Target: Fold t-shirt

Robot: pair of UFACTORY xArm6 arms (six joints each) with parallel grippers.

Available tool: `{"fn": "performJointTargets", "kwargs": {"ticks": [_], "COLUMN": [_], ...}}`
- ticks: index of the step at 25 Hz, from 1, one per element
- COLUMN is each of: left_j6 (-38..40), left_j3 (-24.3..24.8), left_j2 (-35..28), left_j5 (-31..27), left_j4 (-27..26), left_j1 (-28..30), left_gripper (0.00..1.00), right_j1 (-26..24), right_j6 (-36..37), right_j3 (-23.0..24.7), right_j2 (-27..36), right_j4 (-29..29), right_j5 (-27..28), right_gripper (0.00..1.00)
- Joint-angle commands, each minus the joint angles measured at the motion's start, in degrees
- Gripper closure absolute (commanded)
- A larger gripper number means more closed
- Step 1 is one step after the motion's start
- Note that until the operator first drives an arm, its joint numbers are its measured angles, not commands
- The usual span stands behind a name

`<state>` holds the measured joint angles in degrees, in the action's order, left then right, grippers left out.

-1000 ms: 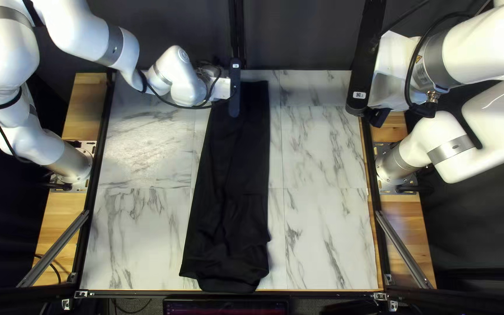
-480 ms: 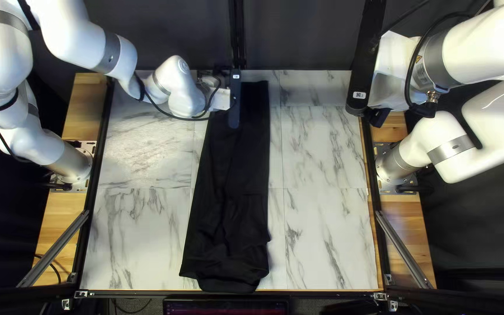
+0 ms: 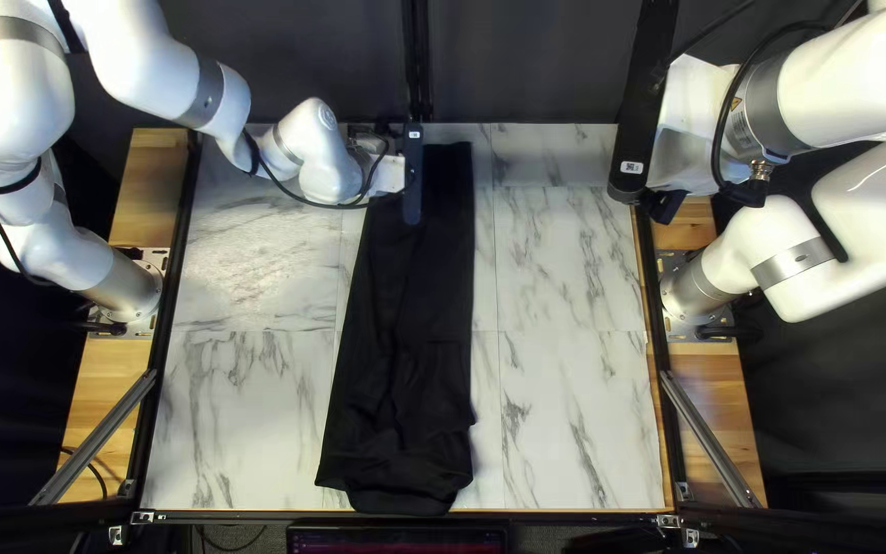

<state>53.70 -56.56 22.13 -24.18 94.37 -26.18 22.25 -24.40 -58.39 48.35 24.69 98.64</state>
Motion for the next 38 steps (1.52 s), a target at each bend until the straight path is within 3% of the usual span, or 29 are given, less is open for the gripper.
{"fn": "performJointTargets", "kwargs": {"ticks": [1,22,38], "left_j6": [-0.9,1.9,-2.1], "left_j3": [-0.3,0.4,0.5], "left_j2": [-0.1,0.5,-0.8], "left_j5": [-0.4,-1.0,-3.8], "left_j4": [-0.2,1.5,-0.3], "left_j1": [-0.5,0.3,-0.7], "left_gripper": [0.0,0.0,0.0], "right_j1": [0.0,0.0,0.0], "right_j6": [0.0,0.0,0.0], "right_j3": [0.0,0.0,0.0], "right_j2": [0.0,0.0,0.0], "right_j4": [0.0,0.0,0.0], "right_j5": [0.0,0.0,0.0], "right_gripper": [0.0,0.0,0.0]}}
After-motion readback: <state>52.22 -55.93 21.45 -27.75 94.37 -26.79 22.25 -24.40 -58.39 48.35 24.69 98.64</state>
